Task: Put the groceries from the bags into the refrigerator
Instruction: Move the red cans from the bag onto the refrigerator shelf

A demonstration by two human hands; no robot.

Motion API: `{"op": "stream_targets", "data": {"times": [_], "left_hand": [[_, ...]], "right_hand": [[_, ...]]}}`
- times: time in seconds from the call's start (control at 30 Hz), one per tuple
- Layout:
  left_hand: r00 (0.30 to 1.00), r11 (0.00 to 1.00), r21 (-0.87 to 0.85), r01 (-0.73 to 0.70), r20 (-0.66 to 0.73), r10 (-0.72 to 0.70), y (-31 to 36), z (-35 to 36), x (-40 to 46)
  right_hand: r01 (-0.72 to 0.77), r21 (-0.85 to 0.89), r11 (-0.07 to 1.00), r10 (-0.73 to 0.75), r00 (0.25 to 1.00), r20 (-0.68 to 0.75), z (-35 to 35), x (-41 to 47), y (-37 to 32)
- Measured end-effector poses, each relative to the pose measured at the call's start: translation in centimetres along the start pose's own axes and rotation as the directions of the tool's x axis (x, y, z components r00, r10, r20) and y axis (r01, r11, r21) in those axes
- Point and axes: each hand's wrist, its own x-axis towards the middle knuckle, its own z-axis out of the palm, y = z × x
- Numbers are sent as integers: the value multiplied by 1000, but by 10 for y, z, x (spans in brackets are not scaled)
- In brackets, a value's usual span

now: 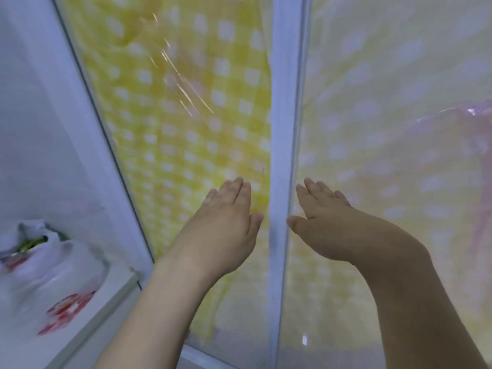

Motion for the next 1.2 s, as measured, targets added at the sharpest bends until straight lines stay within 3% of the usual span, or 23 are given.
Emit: {"op": "stream_targets", "data": {"times": [0.3, 0.67, 0.93, 1.2], "left_hand": [[963, 963, 33, 269, -41, -268, -113, -28, -61], [826, 825, 57, 563, -73, -559, -227, -51, -163], [714, 714, 20, 700, -67, -697, -277, -59, -209], [639, 640, 17, 769, -76, -766, -336, -60, -196]], "right_hand": [[268, -47, 962, -266, 963, 45, 31, 39, -128], [558, -6, 830, -551, 821, 148, 78, 51, -279], [687, 7, 727, -670, 706, 228, 109, 69, -361], [760, 14, 650, -734, 623, 270, 116, 115, -418]]}}
